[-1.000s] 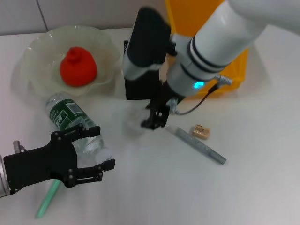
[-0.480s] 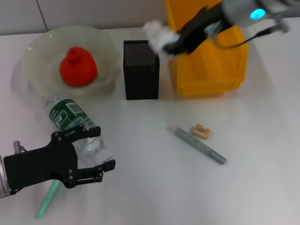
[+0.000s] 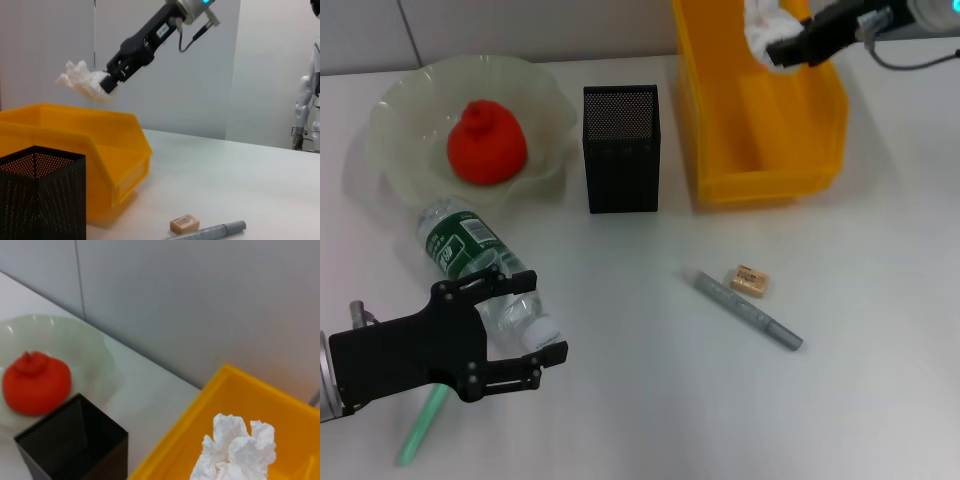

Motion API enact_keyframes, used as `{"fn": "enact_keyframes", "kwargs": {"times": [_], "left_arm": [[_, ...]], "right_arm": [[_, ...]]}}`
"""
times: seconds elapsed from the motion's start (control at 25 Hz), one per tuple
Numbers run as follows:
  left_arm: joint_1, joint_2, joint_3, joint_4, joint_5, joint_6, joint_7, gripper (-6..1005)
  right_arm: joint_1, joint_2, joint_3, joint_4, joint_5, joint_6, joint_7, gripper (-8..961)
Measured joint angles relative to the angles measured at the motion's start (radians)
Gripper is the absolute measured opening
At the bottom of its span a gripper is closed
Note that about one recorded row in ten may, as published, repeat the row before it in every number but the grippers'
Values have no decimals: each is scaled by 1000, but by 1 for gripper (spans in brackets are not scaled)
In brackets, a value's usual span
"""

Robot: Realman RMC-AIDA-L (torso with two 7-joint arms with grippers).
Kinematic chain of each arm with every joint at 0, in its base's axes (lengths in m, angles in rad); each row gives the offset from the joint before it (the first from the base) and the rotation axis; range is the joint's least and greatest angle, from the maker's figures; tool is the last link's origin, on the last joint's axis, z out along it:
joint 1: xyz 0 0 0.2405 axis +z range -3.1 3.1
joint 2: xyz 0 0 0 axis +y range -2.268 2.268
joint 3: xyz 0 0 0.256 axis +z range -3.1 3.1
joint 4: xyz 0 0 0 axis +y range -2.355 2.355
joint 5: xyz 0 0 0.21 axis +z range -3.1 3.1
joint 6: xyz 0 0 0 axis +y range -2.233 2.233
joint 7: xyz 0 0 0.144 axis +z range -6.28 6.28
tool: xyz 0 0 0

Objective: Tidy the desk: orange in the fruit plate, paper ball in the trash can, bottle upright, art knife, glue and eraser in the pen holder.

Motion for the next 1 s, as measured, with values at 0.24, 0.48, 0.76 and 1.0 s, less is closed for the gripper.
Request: {"fn": "enact_keyframes", "kwargs": {"times": [0.24, 0.48, 0.76, 1.0], "left_arm": [[0, -1, 0, -2, 0, 0, 0, 867], [0, -1, 0, -4, 0, 0, 0, 867], [0, -2, 0, -4, 0, 0, 1, 867], [-1, -2, -1, -3, 0, 0, 5, 867]], "right_arm": [[8, 0, -11, 76, -31, 67, -4, 384], [5, 1, -16, 127, -56, 133, -4, 403], [-1, 1, -24, 130, -58, 151, -5, 542], [-17, 3, -29, 94, -37, 160, -6, 771]]}}
